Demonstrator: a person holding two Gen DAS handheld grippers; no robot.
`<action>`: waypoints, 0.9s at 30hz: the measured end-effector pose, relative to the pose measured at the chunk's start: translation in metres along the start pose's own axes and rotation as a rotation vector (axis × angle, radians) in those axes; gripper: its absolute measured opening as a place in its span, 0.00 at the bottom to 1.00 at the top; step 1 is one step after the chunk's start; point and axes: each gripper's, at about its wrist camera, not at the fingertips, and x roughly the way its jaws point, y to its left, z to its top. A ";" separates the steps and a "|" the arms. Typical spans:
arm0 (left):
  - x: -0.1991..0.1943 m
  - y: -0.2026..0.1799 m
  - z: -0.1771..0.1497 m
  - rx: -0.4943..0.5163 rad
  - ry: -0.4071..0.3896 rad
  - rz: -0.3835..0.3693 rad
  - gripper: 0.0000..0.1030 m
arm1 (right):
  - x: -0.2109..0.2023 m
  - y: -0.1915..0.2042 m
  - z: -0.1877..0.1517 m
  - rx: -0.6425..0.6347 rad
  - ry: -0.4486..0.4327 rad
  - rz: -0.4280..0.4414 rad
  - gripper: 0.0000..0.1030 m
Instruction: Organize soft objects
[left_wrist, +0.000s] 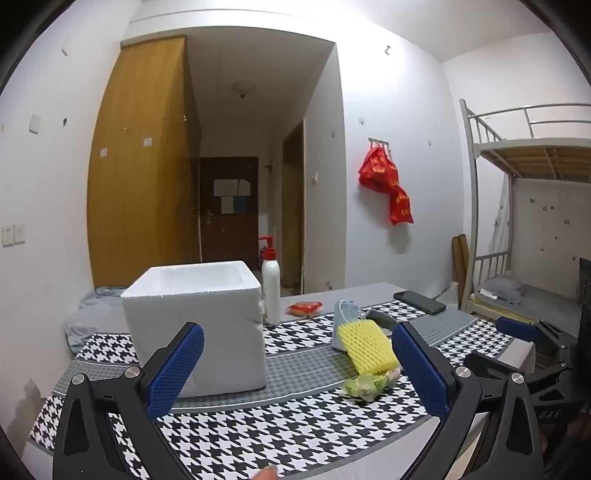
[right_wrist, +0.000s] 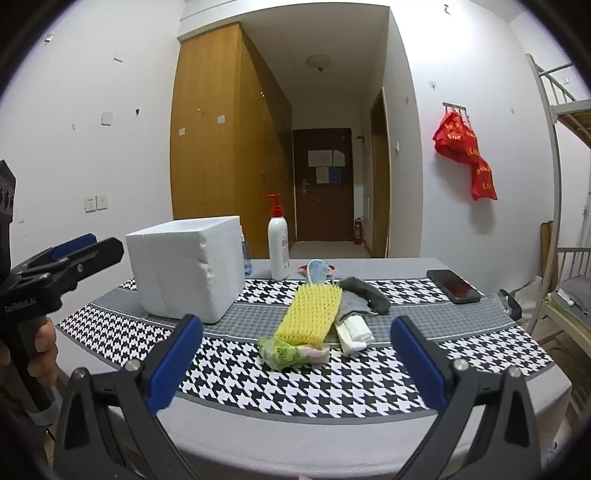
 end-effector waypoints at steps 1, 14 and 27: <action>0.000 0.000 0.000 0.003 -0.001 -0.001 0.99 | 0.000 0.000 0.000 0.003 0.018 0.001 1.00; -0.004 -0.001 0.003 0.026 -0.022 -0.033 0.99 | 0.001 -0.001 -0.002 0.006 0.015 0.000 1.00; -0.002 -0.003 0.000 0.016 -0.007 -0.036 0.99 | 0.001 -0.002 0.000 0.008 0.017 -0.004 1.00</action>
